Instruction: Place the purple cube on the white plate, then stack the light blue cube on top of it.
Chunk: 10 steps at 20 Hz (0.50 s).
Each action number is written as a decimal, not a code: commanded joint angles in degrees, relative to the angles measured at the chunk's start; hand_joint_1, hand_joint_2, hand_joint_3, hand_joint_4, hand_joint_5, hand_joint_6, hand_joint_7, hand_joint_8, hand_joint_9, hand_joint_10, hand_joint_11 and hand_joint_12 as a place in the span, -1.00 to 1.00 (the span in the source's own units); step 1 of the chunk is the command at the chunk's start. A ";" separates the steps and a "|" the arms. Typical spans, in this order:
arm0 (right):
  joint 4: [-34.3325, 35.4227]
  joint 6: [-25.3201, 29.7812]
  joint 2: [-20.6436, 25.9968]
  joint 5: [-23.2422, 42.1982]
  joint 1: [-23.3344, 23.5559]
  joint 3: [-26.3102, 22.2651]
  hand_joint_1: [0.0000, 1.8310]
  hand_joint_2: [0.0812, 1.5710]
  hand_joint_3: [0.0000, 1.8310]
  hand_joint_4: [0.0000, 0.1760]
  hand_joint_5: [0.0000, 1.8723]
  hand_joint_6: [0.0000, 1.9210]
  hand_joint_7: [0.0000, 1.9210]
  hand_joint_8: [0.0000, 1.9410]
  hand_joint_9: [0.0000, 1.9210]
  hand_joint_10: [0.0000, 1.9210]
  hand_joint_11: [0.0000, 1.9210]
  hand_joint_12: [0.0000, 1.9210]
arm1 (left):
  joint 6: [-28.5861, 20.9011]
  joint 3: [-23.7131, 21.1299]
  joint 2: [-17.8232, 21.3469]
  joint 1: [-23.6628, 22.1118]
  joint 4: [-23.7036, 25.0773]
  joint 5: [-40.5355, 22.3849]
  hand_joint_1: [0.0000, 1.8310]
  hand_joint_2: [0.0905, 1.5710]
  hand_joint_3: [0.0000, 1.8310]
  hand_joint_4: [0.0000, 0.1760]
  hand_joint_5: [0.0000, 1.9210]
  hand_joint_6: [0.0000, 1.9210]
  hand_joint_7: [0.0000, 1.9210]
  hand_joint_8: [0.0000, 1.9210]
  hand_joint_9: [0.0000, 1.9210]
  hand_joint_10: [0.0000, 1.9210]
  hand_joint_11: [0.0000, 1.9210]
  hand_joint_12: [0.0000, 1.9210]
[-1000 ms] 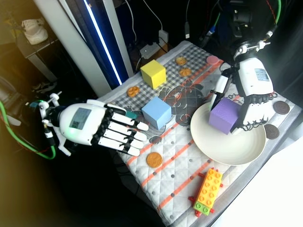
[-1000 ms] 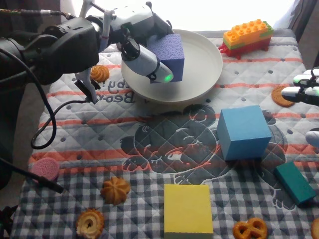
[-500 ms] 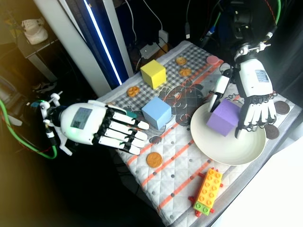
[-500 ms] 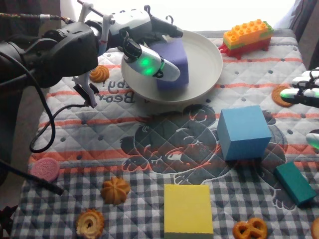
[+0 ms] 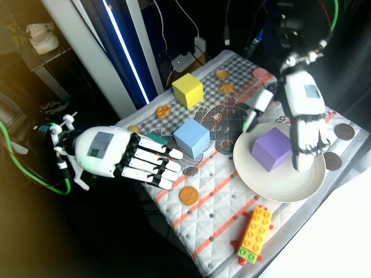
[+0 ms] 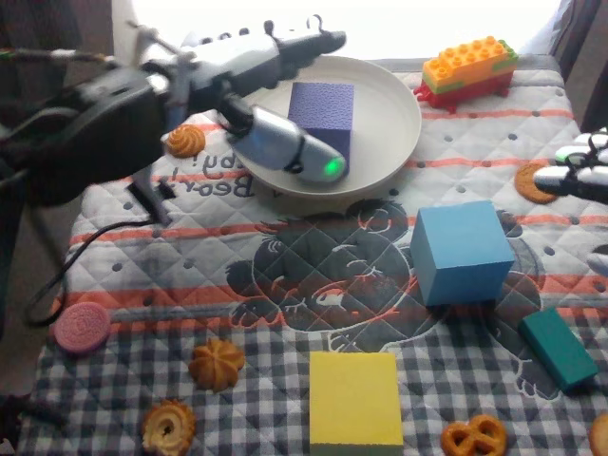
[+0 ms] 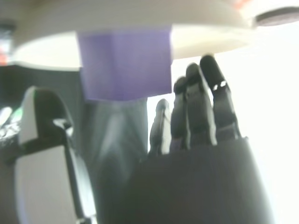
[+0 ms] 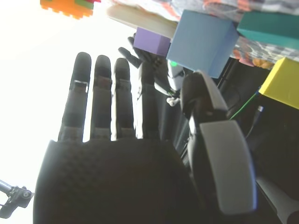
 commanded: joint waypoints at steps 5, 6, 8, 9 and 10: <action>-0.57 1.51 -0.36 7.37 3.31 0.48 -0.30 0.55 -1.00 -0.30 -0.57 -1.00 -0.65 -1.00 -0.64 -1.00 -0.75 -0.60 | -8.66 -10.98 10.41 5.46 4.34 -22.09 -0.15 0.04 -1.00 1.00 -1.00 -1.00 -0.99 -0.99 -0.94 -0.99 -1.00 -0.81; -1.29 2.98 -0.48 7.37 3.80 0.66 -0.34 0.47 -1.00 0.08 -0.61 -1.00 -0.66 -1.00 -0.63 -1.00 -0.72 -0.59 | -8.66 -13.33 12.83 7.08 4.57 -23.68 -0.15 0.08 -0.99 1.00 -1.00 -1.00 -0.99 -1.00 -0.98 -0.99 -1.00 -0.96; -2.43 4.75 -0.89 7.23 4.59 1.11 -0.36 0.37 -1.00 0.30 -0.65 -1.00 -0.71 -1.00 -0.66 -1.00 -0.75 -0.60 | -8.68 -18.01 16.89 10.84 4.78 -27.34 -0.27 0.14 -0.98 1.00 -0.99 -0.99 -1.00 -1.00 -1.00 -1.00 -1.00 -1.00; -3.25 5.22 -1.39 5.89 5.86 1.34 -0.43 0.31 -1.00 0.56 -0.74 -1.00 -0.77 -1.00 -0.74 -1.00 -0.82 -0.57 | -8.85 -21.71 20.08 14.14 4.74 -31.16 -0.27 0.16 -0.98 1.00 -0.97 -0.99 -1.00 -1.00 -1.00 -1.00 -1.00 -1.00; -3.87 5.23 -1.83 4.79 6.65 1.54 -0.43 0.31 -1.00 0.56 -0.74 -1.00 -0.77 -1.00 -0.74 -1.00 -0.82 -0.57 | -9.21 -23.45 21.56 15.78 4.74 -33.01 -0.27 0.16 -0.98 1.00 -0.97 -0.99 -1.00 -1.00 -1.00 -1.00 -1.00 -1.00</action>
